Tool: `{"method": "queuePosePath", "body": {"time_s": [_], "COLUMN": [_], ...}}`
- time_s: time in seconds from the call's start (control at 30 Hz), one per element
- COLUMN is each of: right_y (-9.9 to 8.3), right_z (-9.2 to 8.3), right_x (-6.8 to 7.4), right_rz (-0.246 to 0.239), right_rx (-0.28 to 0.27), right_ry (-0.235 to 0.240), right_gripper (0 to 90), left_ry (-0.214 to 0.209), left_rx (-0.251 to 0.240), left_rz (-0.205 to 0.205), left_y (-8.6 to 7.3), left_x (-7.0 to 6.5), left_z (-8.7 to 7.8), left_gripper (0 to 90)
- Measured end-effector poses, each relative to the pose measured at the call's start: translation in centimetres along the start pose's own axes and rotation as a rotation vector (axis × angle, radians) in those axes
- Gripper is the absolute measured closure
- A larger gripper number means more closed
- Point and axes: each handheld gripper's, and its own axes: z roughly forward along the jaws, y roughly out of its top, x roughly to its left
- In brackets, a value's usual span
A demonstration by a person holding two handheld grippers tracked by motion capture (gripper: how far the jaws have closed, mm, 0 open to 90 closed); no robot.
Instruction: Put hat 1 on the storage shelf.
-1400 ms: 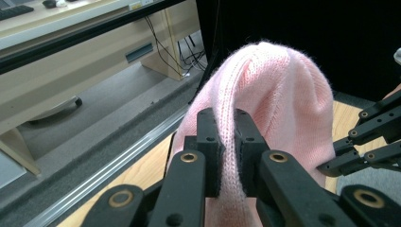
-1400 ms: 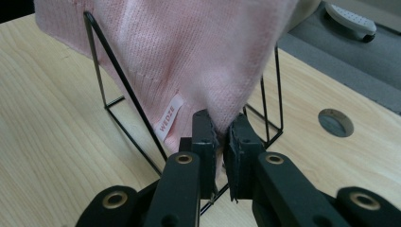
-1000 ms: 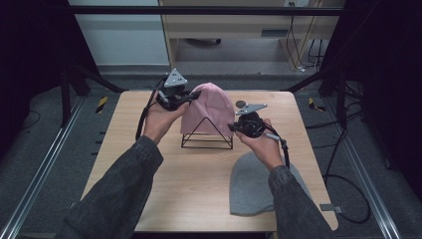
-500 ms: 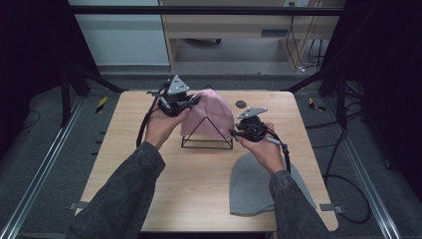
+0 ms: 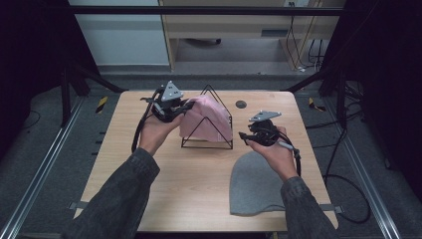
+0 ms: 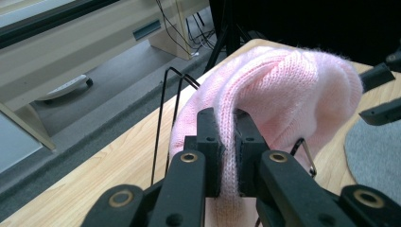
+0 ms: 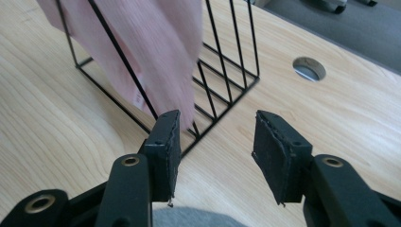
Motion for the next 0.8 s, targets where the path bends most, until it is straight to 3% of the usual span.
{"method": "queuePosePath", "body": {"time_s": [0.23, 0.43, 0.57, 0.67, 0.8], "right_y": [-1.6, -2.7, -3.2, -3.5, -4.0], "right_z": [-0.5, -0.7, -0.8, -0.9, -1.2], "right_x": [-1.2, -1.9, -2.2, -2.5, -2.8], "right_rz": [0.033, 0.053, 0.065, 0.068, 0.076], "right_rx": [0.011, 0.03, 0.036, 0.046, 0.051], "right_ry": [-0.016, -0.021, -0.024, -0.028, -0.03], "right_gripper": [50.3, 49.2, 49.1, 48.3, 47.1], "left_ry": [0.003, -0.03, -0.054, -0.064, -0.076], "left_rx": [-0.053, 0.04, 0.071, 0.113, 0.131], "left_rz": [-0.01, 0.031, 0.026, 0.039, 0.053], "left_y": [1.0, 0.2, -0.5, -1.0, -1.4], "left_x": [-0.2, -0.8, -0.9, -0.9, -1.3], "left_z": [-0.9, 0.6, 1.6, 2.3, 2.5], "left_gripper": [83.3, 83.2, 82.5, 82.3, 82.3]}}
